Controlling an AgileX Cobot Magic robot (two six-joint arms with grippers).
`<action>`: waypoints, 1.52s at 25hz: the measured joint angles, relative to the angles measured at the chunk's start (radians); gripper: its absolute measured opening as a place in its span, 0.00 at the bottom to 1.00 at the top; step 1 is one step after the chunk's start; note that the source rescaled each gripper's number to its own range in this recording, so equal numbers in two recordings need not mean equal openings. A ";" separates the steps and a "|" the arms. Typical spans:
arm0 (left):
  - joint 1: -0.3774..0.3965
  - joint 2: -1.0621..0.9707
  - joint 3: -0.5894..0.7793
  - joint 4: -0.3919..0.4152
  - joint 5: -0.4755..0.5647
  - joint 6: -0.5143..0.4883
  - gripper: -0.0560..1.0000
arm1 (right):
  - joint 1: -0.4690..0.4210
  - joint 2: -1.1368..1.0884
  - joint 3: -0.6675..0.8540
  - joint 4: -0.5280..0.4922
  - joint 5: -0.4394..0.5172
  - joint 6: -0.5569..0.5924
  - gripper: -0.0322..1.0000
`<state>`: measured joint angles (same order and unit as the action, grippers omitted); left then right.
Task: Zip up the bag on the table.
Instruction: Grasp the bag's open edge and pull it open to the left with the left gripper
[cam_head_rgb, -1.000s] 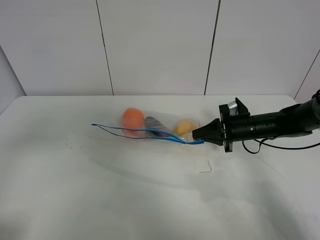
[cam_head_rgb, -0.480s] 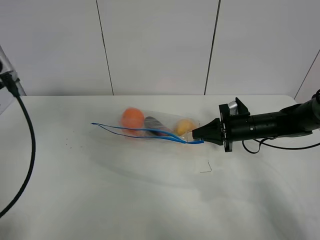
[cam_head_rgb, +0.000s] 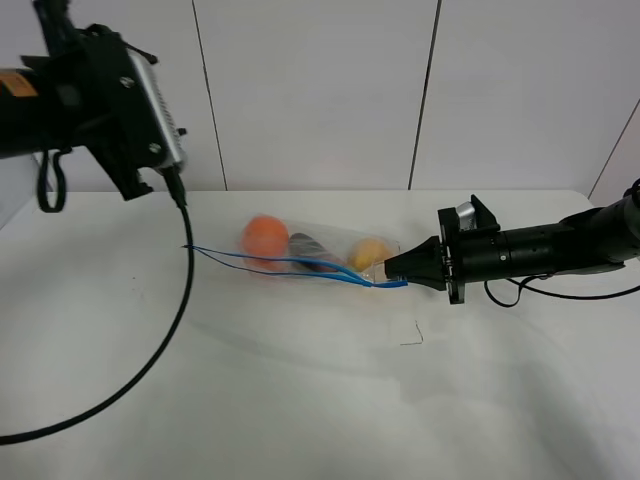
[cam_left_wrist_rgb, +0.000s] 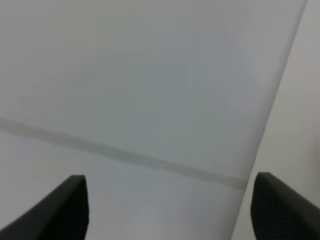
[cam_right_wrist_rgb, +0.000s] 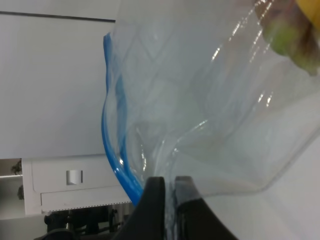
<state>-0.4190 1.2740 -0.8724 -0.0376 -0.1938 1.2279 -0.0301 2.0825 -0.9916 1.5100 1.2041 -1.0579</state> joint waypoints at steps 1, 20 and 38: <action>-0.041 0.022 0.000 0.000 -0.018 0.002 1.00 | 0.000 0.000 0.000 0.000 0.000 0.002 0.03; -0.504 0.438 0.150 -0.008 -0.593 0.002 1.00 | 0.000 0.000 0.000 0.000 0.000 0.007 0.03; -0.497 0.698 0.088 -0.008 -0.713 0.002 0.99 | 0.000 0.000 0.000 0.000 0.000 0.021 0.03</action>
<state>-0.9155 1.9720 -0.7848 -0.0460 -0.9069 1.2304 -0.0301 2.0825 -0.9916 1.5100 1.2041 -1.0367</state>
